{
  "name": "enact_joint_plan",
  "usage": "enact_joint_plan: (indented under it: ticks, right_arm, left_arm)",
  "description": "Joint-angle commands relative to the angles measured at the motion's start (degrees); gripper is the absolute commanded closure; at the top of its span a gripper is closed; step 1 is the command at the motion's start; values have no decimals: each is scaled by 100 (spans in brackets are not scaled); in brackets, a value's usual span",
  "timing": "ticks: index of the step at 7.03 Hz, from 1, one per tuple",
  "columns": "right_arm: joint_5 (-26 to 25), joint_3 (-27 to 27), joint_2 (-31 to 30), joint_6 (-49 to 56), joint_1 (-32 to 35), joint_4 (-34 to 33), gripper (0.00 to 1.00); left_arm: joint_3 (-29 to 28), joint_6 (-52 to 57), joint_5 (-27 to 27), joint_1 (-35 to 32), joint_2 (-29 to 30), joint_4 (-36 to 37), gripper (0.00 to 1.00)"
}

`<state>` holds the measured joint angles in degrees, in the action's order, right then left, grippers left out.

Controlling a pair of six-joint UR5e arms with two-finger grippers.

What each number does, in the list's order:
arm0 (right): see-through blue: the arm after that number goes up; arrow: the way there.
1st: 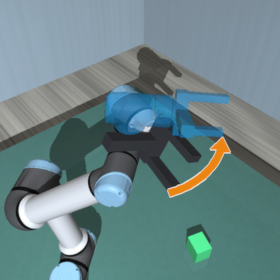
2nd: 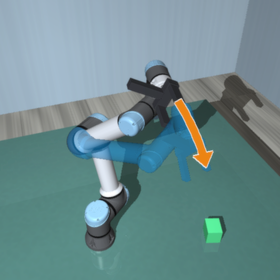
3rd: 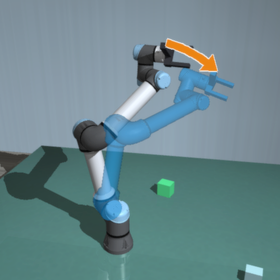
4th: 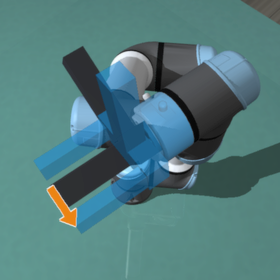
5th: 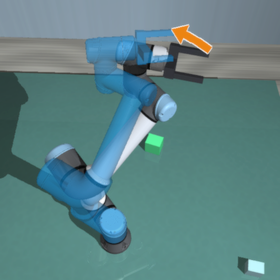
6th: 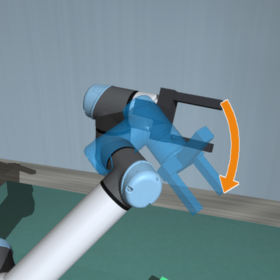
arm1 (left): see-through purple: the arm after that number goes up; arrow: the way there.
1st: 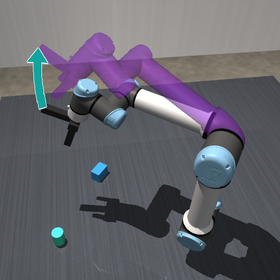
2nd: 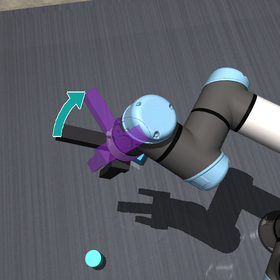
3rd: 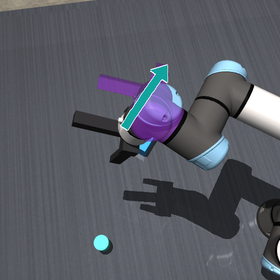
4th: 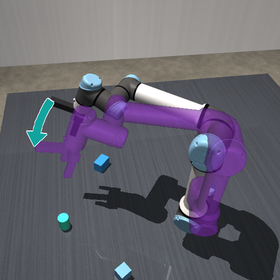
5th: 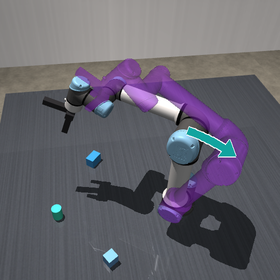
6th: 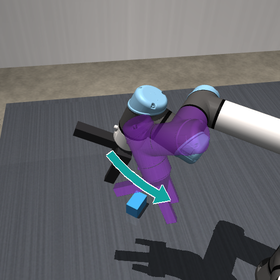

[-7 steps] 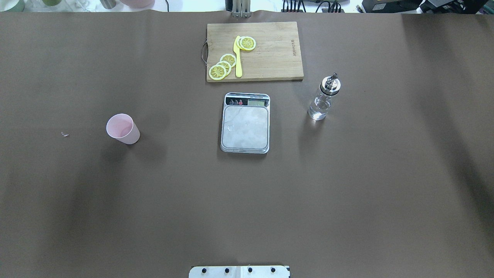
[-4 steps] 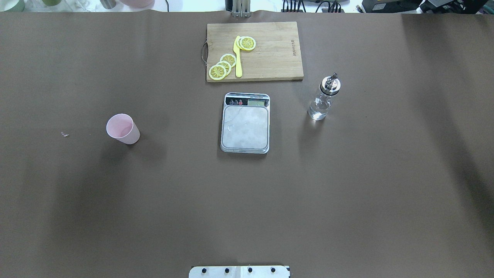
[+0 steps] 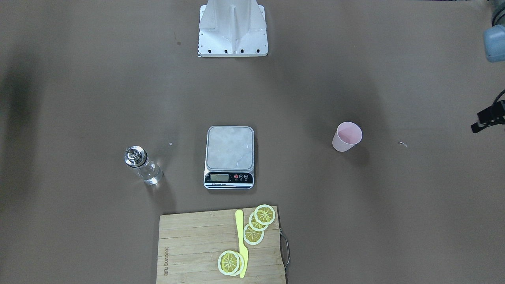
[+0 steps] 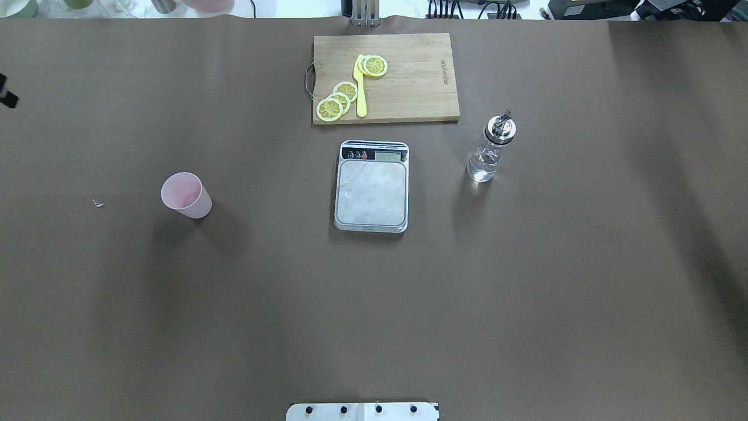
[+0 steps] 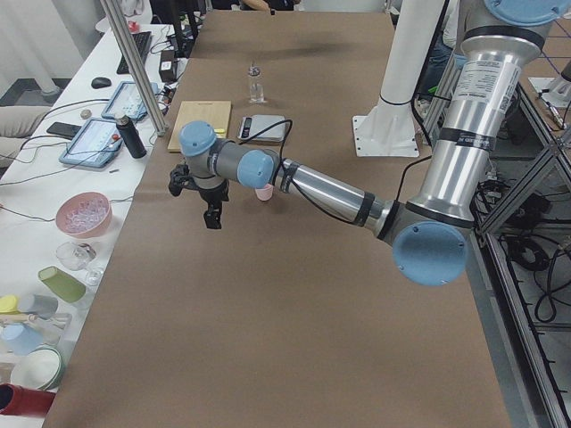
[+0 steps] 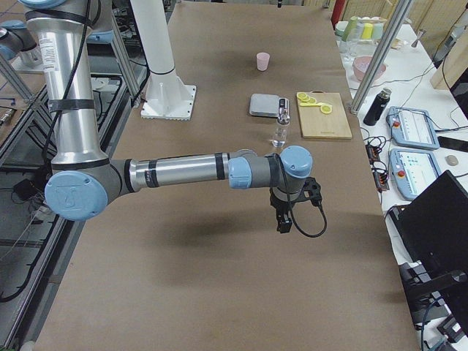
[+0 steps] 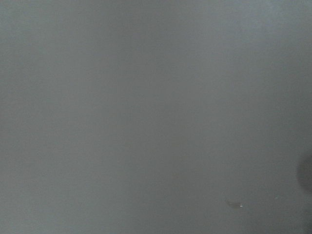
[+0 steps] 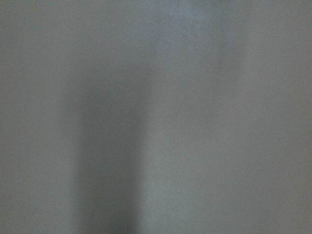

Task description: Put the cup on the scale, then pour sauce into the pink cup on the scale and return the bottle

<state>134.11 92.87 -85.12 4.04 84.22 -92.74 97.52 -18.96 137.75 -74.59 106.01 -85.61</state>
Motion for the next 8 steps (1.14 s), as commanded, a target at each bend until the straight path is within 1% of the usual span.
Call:
enact_joint_plan:
  ticks: [1,2,3,4,5,6,7,8]
  right_arm:
    - [-8,3,-13,9,7,1,0]
    - [-8,-15,4,9,7,1,0]
    - [-8,-67,31,9,7,1,0]
    - [1,-76,31,9,-2,1,0]
    - [1,-68,39,9,7,1,0]
    - [1,-15,31,9,7,1,0]
    - [-8,-15,31,9,7,1,0]
    - [-8,3,31,9,7,1,0]
  left_arm:
    - [47,-1306,-46,969,743,9,0]
    - [56,-1538,-90,1286,842,-17,0]
    - [100,-1741,-351,1576,843,-96,0]
    - [91,-2073,-571,1805,799,-358,1]
    - [83,-2129,-791,1921,529,-787,1]
    - [39,-2130,-802,1965,309,-1130,1]
    - [47,-2173,-802,1992,263,-1160,2]
    - [74,-2313,-1072,2201,254,-1169,3]
